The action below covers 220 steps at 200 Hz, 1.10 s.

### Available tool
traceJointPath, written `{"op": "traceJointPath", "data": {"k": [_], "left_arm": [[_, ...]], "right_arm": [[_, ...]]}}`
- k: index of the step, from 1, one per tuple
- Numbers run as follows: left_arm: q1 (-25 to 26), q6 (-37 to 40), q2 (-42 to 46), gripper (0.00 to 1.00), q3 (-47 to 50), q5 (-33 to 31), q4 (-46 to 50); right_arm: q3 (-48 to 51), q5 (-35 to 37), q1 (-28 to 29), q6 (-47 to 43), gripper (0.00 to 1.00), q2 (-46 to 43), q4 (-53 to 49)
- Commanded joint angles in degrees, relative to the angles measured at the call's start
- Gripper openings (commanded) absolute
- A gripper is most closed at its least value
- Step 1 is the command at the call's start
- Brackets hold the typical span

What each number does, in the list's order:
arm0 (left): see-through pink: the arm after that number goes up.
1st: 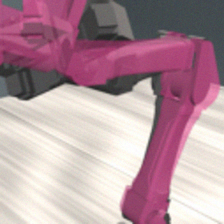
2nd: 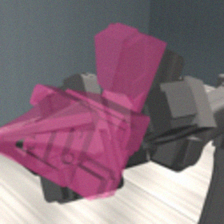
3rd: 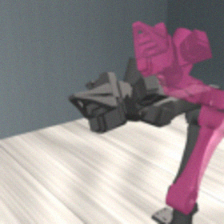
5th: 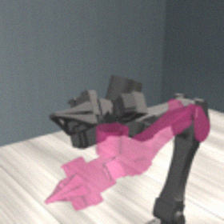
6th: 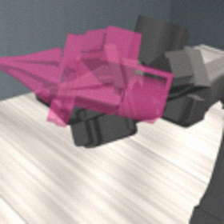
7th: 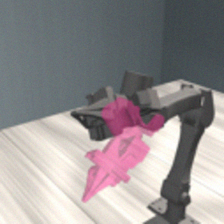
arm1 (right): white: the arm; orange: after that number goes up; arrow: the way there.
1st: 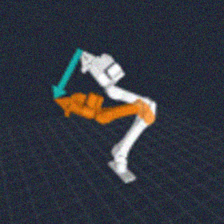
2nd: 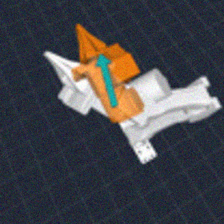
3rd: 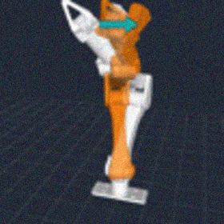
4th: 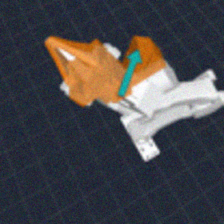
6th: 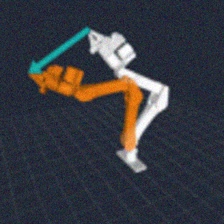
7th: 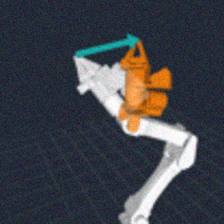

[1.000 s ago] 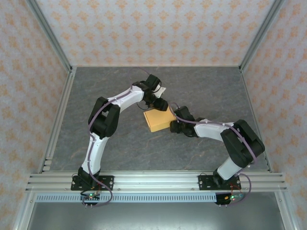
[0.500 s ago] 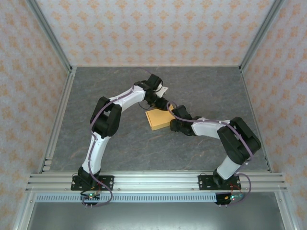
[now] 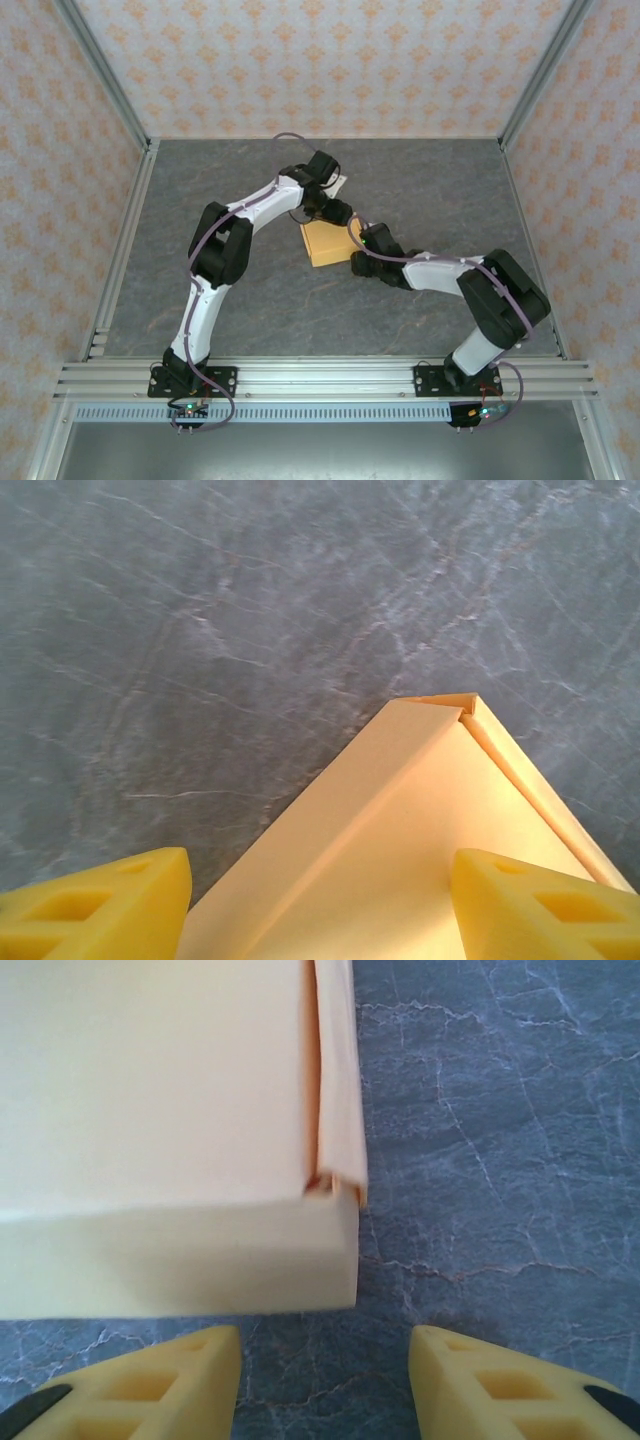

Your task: Fold the paper box

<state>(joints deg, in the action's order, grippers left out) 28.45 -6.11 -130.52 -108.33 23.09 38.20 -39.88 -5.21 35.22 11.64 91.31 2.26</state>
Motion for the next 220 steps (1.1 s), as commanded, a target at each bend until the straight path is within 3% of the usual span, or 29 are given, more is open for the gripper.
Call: {"op": "traceJointPath", "data": {"k": [1, 47, 86, 111, 126, 153, 177, 220], "left_arm": [[-0.89, -0.22, 3.87, 0.72, -1.94, -5.31, 2.34], [-1.71, -1.05, 13.33, 0.73, 3.5, -11.72, -0.68], [-1.33, 2.43, 27.53, 0.73, 18.7, -12.41, -6.81], [-2.42, 4.18, 32.65, 0.73, 26.69, -15.76, -10.9], [-3.86, 4.09, 30.84, 0.72, 23.84, -11.72, -8.14], [-5.04, 3.28, 22.16, 0.69, 14.12, -5.85, -0.46], [-5.92, 2.76, 14.12, 0.67, 7.67, -1.04, 2.69], [-7.44, 2.13, 5.19, 0.64, 0.05, 6.13, 6.54]], "right_arm": [[1.21, -1.19, -0.07, -1.48, 0.5, -3.8, -3.24], [-0.83, -1.45, -3.32, -3.46, 0.53, -11.62, -10.09], [-3.82, -9.89, -10.58, 0.17, 0.56, -12.21, -10.71], [-5.48, -14.68, -10.67, 0.73, 0.59, -11.74, -12.5], [-6.61, -13.71, -9.19, 3.16, 0.59, -11.59, -14.84], [-6.22, -15.14, -3.97, 18.7, 0.64, -11.1, -12.1], [-3.88, -17.01, -1.92, 29.73, 0.68, -8.02, -1.17], [-4.82, -14.87, -2.76, 32.06, 0.68, -0.82, 6.76]]}}
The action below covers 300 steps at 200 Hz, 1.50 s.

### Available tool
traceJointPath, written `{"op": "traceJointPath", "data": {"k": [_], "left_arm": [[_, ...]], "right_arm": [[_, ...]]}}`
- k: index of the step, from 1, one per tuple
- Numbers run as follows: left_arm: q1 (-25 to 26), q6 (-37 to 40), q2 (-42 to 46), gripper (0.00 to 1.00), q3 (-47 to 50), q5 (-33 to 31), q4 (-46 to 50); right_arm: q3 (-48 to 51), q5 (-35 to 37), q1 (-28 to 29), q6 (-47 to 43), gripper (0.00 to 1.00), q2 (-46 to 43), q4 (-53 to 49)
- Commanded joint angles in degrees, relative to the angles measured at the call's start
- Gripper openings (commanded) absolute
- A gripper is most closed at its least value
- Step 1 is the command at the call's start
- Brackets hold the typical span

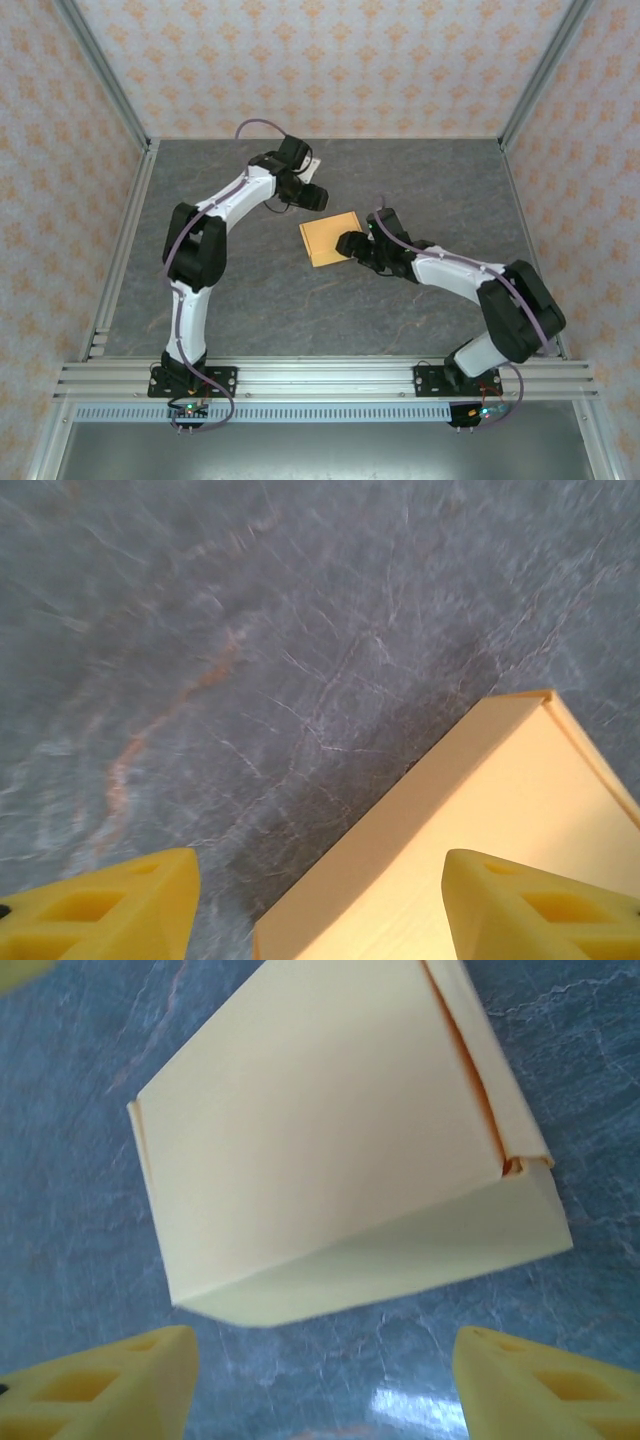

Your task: Fold the paper box

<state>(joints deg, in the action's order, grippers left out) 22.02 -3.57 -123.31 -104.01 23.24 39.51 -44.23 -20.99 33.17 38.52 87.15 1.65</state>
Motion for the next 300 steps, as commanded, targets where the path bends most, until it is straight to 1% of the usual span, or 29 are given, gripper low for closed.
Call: {"op": "traceJointPath", "data": {"k": [1, 19, 36, 61, 98, 113, 119, 145, 161, 186, 213, 230, 248, 275, 300], "left_arm": [[-1.01, -0.39, -2.16, 0.63, -4.45, 6.09, 5.41], [-1.27, -0.3, -5.22, 0.58, -6.65, 8.13, 7.18], [-1.28, -0.32, -6.31, 0.56, -6.11, 10.41, 6.69], [-1.23, -0.71, -6.61, 0.51, -3.53, 13.81, 5.06], [-1.28, -1.63, -5.99, 0.43, 1.0, 15.81, 2.01], [-1.28, -2.11, -5.48, 0.42, 2.63, 17.13, 0.57], [-1.27, -2.5, -5.26, 0.42, 3.06, 16.46, 0.26], [-1.59, -3.24, -5.09, 0.42, 3.06, 11.22, 1.15], [-1.9, -3.5, -4.76, 0.42, 3.52, 10.89, 0.63], [-1.89, -3.54, -4.57, 0.41, 4.04, 10.48, 0.23], [-1.89, -3.46, -4.31, 0.38, 4.59, 11.27, -0.22], [-1.89, -3.54, -4.18, 0.35, 5.23, 12.14, -0.62], [-1.72, -4.05, -3.83, 0.34, 6.69, 13.62, -1.8], [-0.8, -3.92, -3.66, 0.33, 8.07, 16.15, -2.53], [0.67, -4.09, -4.17, 0.33, 9.1, 18.32, -3.43]], "right_arm": [[-0.45, 0.8, -0.76, 5.3, 0.68, 3.48, 7.7], [-1.05, -0.79, -1.53, 7.24, 0.67, 6.71, 11.09], [-1.11, -0.81, -1.95, 8.68, 0.65, 8.68, 13.47], [-0.23, -1.15, -2.54, 9.88, 0.62, 10.67, 17.79], [-1.2, -2.57, -3.02, 10.23, 0.56, 13.89, 20.59], [-1.99, -2.03, -3.1, 9.91, 0.56, 15.08, 19.29], [-2.48, -1.42, -3.03, 9.19, 0.56, 15.15, 17.42], [-2.6, 3.79, -3.11, 6.01, 0.65, 12.93, 9.6], [-2.36, 4.99, -3.2, 4.57, 0.67, 11.35, 7.65], [-3.21, 5.85, -3.29, 2.87, 0.68, 10.59, 5.16], [-5.41, 5.16, -3.28, 1.56, 0.61, 12.18, 3.54], [-5.7, 4.19, -3.15, 1.99, 0.57, 13.1, 5.05], [-5.69, 2.87, -3.19, 2.81, 0.52, 14.21, 7.19], [-4.8, 0.01, -3.18, 5.52, 0.5, 16.85, 13.62], [-3.96, -2.28, -3.2, 8.31, 0.44, 19.57, 21.08]]}}
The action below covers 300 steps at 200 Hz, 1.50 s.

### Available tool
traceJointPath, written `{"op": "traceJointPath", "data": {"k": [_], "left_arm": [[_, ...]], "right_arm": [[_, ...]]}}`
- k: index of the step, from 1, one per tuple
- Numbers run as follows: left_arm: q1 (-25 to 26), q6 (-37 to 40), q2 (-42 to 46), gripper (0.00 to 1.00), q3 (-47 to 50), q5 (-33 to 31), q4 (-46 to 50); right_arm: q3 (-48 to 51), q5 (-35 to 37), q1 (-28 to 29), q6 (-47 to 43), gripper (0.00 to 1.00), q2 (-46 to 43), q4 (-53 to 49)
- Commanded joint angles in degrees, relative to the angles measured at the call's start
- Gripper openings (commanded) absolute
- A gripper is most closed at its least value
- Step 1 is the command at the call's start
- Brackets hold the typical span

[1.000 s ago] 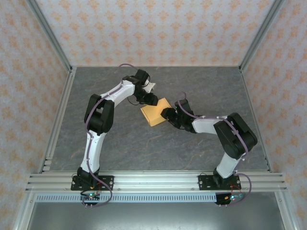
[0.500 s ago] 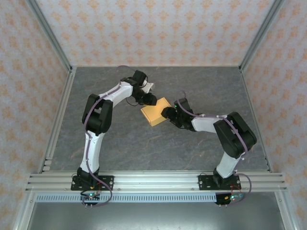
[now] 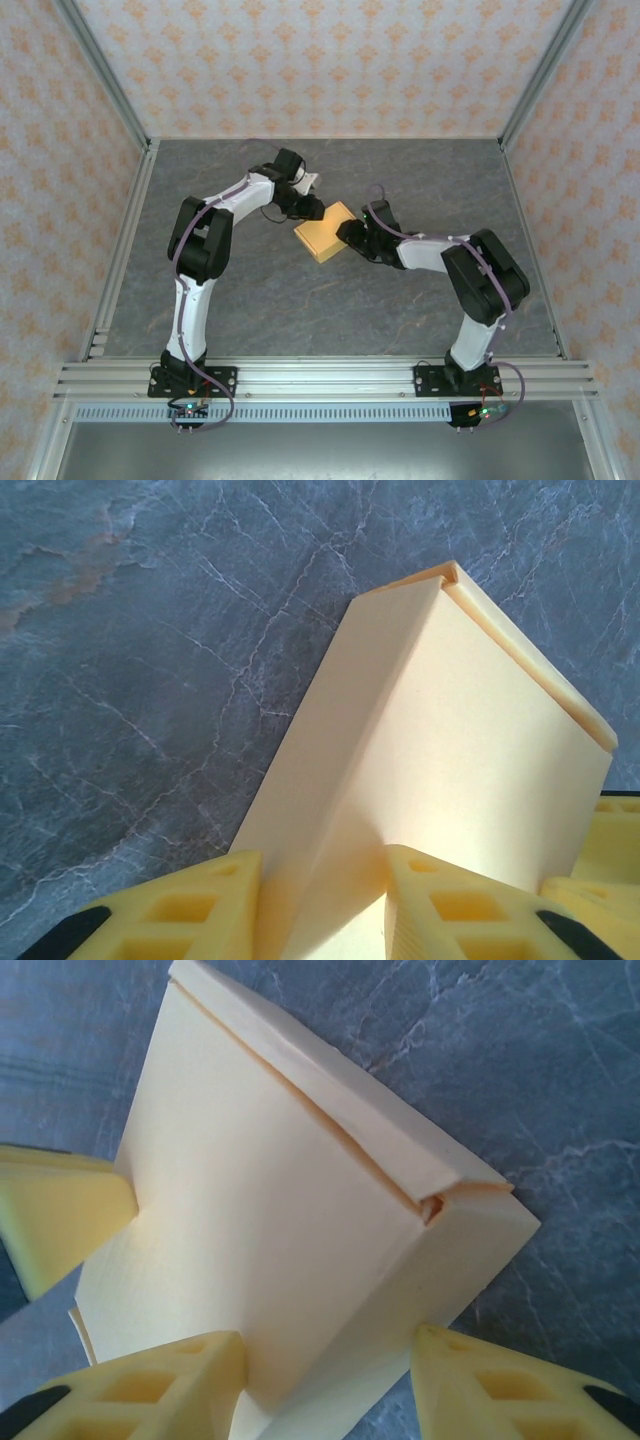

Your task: Fold the paper box

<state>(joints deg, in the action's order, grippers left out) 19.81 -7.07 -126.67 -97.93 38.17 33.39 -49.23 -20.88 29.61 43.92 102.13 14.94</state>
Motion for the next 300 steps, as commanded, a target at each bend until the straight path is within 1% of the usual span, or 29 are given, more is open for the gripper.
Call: {"op": "traceJointPath", "data": {"k": [1, 17, 34, 73, 106, 129, 151, 167, 183, 206, 229, 270, 300], "left_arm": [[2.96, -0.63, -0.83, 0.33, 3.11, 3.48, 2.58], [3.57, -1.19, -1.49, 0.32, 3.82, 5.16, 1.61], [4.22, -1.86, -2.1, 0.31, 4.39, 6.24, 0.48], [6.87, -2.49, -3.49, 0.29, 3.28, 6.49, 0.28], [6.64, -3.67, -3.63, 0.26, 4.39, 7.03, -0.91], [7.11, -4.48, -4.1, 0.25, 4.9, 8.43, -1.96], [7.3, -4.81, -4.97, 0.24, 4.12, 8.57, -1.83], [6.68, -4.05, -4.99, 0.24, 2.49, 6.07, 0.13], [5.41, -3.53, -4.99, 0.24, 0.43, 2.22, 2.49], [3.3, -3.31, -5.24, 0.26, -1.87, -2.03, 4.33], [2.01, -3.32, -5.72, 0.32, -4.2, -4.17, 5.36], [1.37, -2.25, -6.78, 0.44, -8.99, -5.38, 8.39], [1.02, -1.89, -6.84, 0.5, -11.05, -6.13, 9.71]], "right_arm": [[1.06, -2.44, 0.37, 2.96, 0.44, 4.76, 8.16], [1.95, -3.34, 0.45, 5.29, 0.43, 6.48, 13.41], [3.35, -3.55, 0.81, 7.29, 0.37, 7.86, 17.91], [4.14, -2.41, 2.56, 10.99, 0.32, 10.46, 24.09], [5.02, -0.67, 2.4, 11.41, 0.29, 10.74, 27.06], [5.11, -1.1, 2.8, 14.67, 0.27, 13.14, 32.73], [5.02, -0.93, 3.11, 16.41, 0.26, 14.65, 35.5], [4.81, -0.12, 2.58, 15.56, 0.26, 13.32, 32.44], [3.87, 1.86, 1.86, 12.86, 0.27, 10.52, 23.93], [2.17, 3.77, -0.08, 9.16, 0.31, 7.37, 13.64], [0.58, 4.79, -1.86, 5.66, 0.35, 5.43, 6.93], [-0.33, 4.17, -3.99, 3.52, 0.42, 3.99, 3.8], [-0.64, 3.44, -5.11, 2.41, 0.46, 2.71, 2.7]]}}
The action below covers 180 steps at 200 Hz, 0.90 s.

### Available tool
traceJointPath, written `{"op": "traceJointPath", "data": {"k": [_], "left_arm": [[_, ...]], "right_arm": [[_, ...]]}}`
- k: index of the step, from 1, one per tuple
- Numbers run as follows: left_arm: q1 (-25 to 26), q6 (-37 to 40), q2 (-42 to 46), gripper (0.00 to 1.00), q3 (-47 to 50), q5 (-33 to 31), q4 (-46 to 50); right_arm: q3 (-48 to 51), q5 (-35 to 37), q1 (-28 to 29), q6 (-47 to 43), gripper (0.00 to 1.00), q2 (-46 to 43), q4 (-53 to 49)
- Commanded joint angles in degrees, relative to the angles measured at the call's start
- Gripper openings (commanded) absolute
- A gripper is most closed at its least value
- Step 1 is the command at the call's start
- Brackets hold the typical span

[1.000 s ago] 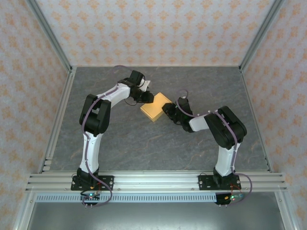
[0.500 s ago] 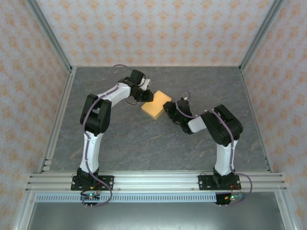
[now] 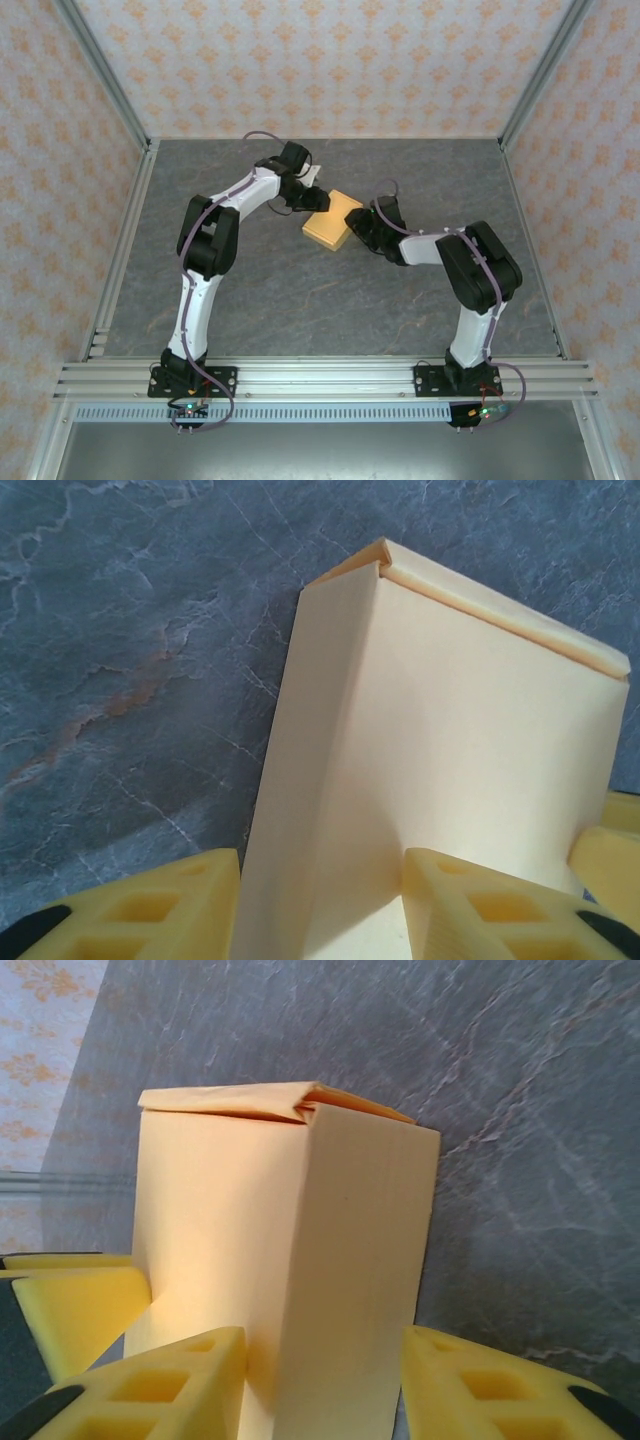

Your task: Fold the paper box

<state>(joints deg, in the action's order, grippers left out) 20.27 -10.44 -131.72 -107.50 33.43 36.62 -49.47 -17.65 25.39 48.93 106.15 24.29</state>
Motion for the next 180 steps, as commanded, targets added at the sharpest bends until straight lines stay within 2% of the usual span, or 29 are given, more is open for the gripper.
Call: {"op": "traceJointPath", "data": {"k": [1, 78, 104, 124, 146, 157, 180], "left_arm": [[0.51, 1.47, -1.79, 0.5, -1.52, -1.5, 6.5], [-0.41, 1.17, -0.52, 0.62, -4.71, -3.05, 6.96], [-0.74, 0.55, 2.72, 0.67, -3.88, -4.6, 4.95], [-0.85, 0.18, 7.05, 0.69, -1.44, -8.78, 2.54], [-0.91, -0.97, 15.12, 0.7, 6.2, -15.59, -3.26], [-0.86, -2.0, 20.73, 0.72, 13.24, -18.28, -8.38], [-0.89, -3.09, 34.62, 0.75, 29.35, -27.22, -18.99]], "right_arm": [[-0.43, 0.23, -0.92, -2.69, 0.47, -1.39, -6.73], [-1.65, -0.56, -3.65, -7.05, 0.58, -6.45, -11.53], [-3.51, 1.77, -3.72, -13.46, 0.61, -11.02, -17.98], [-5.55, 6.19, -3.72, -20.74, 0.62, -15.14, -25.4], [-5.66, 12.31, -3.72, -28.25, 0.64, -20.1, -31.51], [-4.93, 16.14, -3.75, -31.61, 0.66, -23.06, -33.48], [-2.52, 28.99, -3.71, -37.48, 0.72, -29.76, -35.98]]}}
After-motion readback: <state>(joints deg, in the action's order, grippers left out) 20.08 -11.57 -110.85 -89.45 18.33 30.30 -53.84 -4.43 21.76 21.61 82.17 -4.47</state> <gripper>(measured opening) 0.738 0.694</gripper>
